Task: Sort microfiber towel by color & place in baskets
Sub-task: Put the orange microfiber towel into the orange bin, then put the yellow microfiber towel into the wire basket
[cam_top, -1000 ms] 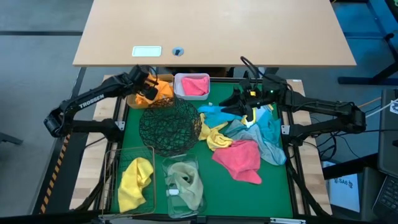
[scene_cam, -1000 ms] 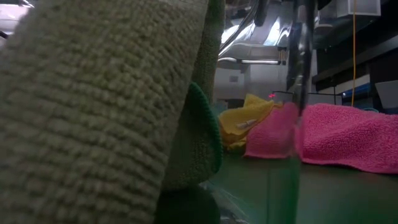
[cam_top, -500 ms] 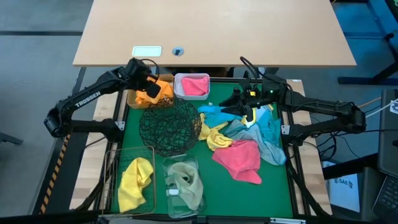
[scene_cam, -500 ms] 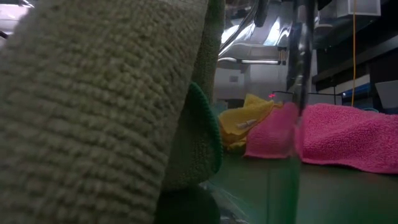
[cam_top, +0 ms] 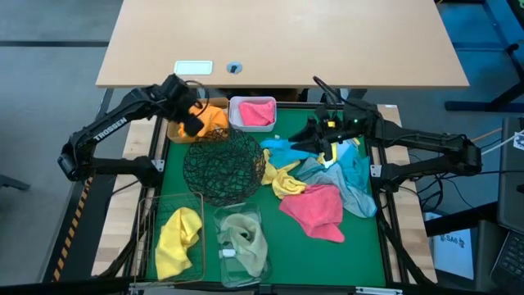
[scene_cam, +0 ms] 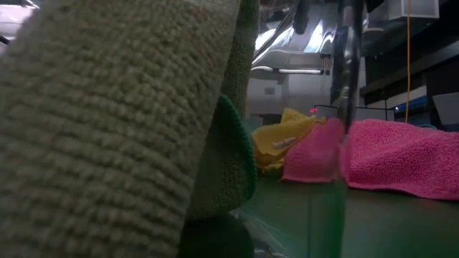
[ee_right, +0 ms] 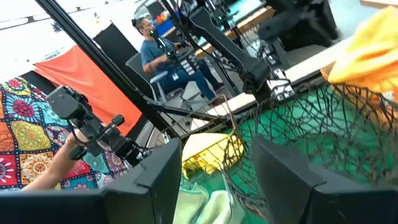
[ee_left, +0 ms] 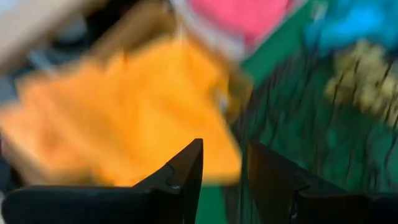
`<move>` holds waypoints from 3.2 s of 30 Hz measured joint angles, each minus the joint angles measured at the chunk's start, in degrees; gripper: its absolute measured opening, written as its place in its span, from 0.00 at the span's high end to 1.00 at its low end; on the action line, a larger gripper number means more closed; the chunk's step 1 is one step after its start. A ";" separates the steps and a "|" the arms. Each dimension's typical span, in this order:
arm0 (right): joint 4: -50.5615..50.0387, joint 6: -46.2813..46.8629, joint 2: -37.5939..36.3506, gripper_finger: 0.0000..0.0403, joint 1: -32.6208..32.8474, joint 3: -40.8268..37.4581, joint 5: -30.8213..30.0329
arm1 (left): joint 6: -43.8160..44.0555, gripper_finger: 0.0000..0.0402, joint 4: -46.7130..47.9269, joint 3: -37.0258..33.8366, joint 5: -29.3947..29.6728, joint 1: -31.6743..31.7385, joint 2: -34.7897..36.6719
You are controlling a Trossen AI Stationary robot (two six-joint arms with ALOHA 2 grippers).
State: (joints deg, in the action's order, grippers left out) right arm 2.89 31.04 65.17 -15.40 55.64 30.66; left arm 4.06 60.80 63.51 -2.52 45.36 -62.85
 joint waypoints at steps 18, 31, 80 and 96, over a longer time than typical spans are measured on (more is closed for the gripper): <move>-1.92 -0.02 0.00 0.52 0.00 -0.01 -0.01 | 4.82 0.79 -2.88 -9.48 4.97 -1.33 -0.99; -1.90 -0.01 0.00 0.52 0.00 0.00 -0.03 | 6.33 0.79 -25.15 -12.74 9.71 -1.27 -11.27; -29.99 -12.08 19.05 0.52 23.67 0.00 -42.98 | 6.46 0.79 -34.50 -12.76 -10.48 -13.17 0.76; -29.51 -14.50 25.46 0.94 23.65 0.00 -38.56 | 6.49 0.78 -34.90 -12.76 -10.35 -25.84 0.60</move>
State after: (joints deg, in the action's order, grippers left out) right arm -26.62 16.54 90.63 8.25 55.64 -7.90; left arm 10.55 25.91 50.74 -12.87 19.53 -62.25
